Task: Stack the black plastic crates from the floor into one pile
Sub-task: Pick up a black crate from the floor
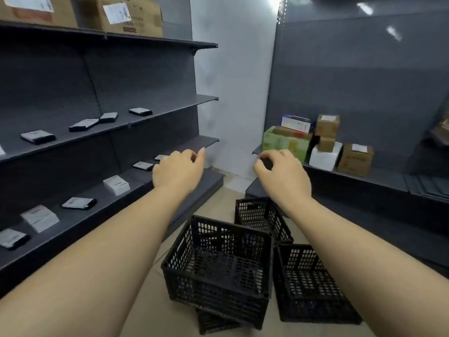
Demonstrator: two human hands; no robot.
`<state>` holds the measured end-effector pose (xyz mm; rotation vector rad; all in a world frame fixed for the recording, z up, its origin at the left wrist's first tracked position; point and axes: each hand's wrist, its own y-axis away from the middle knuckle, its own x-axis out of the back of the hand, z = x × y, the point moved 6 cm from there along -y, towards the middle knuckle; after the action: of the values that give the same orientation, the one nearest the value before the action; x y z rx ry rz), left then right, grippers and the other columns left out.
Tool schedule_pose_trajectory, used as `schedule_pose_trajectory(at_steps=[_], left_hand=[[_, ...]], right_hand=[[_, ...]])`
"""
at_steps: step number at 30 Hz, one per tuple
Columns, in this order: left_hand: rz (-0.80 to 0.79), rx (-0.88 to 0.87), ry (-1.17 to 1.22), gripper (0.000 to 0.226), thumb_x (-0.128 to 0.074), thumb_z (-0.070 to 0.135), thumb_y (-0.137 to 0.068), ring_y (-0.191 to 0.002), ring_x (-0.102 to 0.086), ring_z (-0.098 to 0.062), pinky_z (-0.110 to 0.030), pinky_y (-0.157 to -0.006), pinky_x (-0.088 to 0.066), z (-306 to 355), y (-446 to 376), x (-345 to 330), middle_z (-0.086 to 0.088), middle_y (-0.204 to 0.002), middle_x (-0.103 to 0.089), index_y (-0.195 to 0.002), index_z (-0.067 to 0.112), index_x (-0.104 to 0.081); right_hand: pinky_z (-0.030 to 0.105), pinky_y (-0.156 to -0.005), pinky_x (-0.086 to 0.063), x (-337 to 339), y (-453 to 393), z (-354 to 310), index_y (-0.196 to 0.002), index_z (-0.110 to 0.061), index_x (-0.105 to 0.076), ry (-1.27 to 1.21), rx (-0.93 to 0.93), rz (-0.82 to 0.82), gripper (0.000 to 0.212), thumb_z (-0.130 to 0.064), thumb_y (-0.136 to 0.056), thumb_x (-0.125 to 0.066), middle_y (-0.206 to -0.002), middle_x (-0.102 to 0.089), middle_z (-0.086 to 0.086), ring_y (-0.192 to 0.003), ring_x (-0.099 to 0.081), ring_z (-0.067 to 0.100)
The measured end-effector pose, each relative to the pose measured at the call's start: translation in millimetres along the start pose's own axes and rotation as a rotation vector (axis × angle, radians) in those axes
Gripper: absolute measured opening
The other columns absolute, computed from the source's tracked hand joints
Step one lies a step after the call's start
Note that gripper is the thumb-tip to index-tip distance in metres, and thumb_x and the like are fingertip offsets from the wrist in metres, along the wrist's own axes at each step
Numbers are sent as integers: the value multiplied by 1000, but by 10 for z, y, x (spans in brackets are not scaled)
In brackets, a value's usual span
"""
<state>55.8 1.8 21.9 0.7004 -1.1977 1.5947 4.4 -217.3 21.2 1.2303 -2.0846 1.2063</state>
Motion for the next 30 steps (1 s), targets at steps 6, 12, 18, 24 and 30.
schedule_pose_trajectory(at_steps=[6,12,18,24,30], left_hand=[[-100,-40,-40,62,-17,56,-94,-113,-49,-39,-45,-90,-38,256,-498,-685,-16,-124,-57,-122,21,-60],[-199,-155,-42,62,-16,55,-95,-113,-49,-38,-45,-92,-37,897,-645,-1345,-15,-125,-57,-123,21,-59],[-227,-178,-23,63,-16,55,-95,-110,-51,-39,-45,-93,-38,1725,-797,-1855,-16,-120,-59,-119,19,-61],[-230,-208,4,61,-17,55,-95,-108,-51,-38,-46,-91,-39,2844,-808,-2451,-16,-116,-60,-112,20,-63],[-241,-174,46,59,-17,56,-95,-113,-50,-38,-45,-91,-37,3699,-778,-2962,-15,-121,-58,-123,23,-59]], right_hand=[[35,-83,-41,-258,-221,594,-122,-29,-59,120,-153,-27,41,-45,-89,-42,-124,-53,-4,-111,-50,22],[39,-86,-46,-154,-405,1336,-122,-30,-60,167,-276,5,41,-46,-88,-42,-124,-54,-3,-110,-51,23],[39,-87,-47,204,-625,2149,-122,-31,-60,190,-317,45,41,-46,-88,-42,-125,-54,-4,-111,-51,22],[39,-88,-47,634,-903,3220,-122,-32,-59,209,-348,27,42,-47,-88,-41,-127,-53,-5,-112,-51,21],[40,-86,-49,980,-1241,4080,-122,-31,-59,253,-323,-32,42,-47,-88,-41,-127,-53,-5,-109,-53,21]])
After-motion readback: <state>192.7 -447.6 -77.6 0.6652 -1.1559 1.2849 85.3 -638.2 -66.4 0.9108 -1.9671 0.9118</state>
